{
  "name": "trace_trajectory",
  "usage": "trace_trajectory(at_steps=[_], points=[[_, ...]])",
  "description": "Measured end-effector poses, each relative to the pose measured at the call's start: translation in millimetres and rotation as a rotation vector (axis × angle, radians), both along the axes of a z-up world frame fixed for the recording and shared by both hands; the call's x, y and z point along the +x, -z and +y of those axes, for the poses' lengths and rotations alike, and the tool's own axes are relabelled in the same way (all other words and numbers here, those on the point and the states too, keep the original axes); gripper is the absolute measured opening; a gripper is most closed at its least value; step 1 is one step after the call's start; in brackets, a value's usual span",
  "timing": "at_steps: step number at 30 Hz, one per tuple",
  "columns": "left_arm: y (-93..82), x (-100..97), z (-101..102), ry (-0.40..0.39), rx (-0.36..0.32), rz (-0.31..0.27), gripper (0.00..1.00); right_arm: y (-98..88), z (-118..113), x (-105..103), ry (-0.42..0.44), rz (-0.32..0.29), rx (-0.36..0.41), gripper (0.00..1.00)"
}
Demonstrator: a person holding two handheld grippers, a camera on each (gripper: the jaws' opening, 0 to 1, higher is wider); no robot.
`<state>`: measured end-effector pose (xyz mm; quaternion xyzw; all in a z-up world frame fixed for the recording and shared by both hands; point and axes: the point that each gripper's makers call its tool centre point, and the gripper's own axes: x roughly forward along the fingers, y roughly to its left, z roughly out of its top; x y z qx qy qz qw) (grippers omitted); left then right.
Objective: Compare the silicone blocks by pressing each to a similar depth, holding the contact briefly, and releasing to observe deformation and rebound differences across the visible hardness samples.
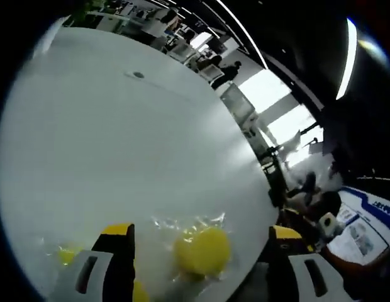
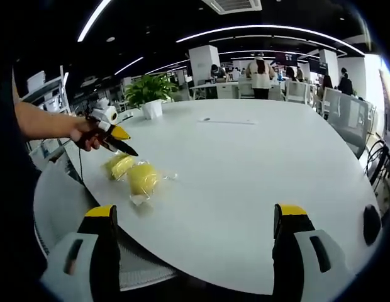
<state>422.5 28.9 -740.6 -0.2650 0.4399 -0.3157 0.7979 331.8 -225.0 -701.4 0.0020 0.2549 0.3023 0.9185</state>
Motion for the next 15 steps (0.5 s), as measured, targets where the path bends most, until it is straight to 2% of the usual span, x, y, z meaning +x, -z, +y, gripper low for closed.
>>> trace_trajectory(at_steps=[3,8,11,15], points=[[2.6,2.0,-4.4,0.000,-0.008,0.014,0.86,-0.2,0.7,0.1,-0.003,0.002,-0.001,0.96],[10.8,0.1,-12.3,0.001,-0.016,0.070,0.84,0.1,1.6,0.0,-0.005,0.005,-0.002,0.96],[18.3,0.1,-12.6,-0.022,-0.017,0.116,0.80,1.4,1.5,0.0,-0.008,0.006,-0.006,0.96],[23.6,0.5,-15.1,-0.035,-0.026,0.142,0.75,2.3,0.4,-0.5,-0.012,0.006,-0.014,0.96]])
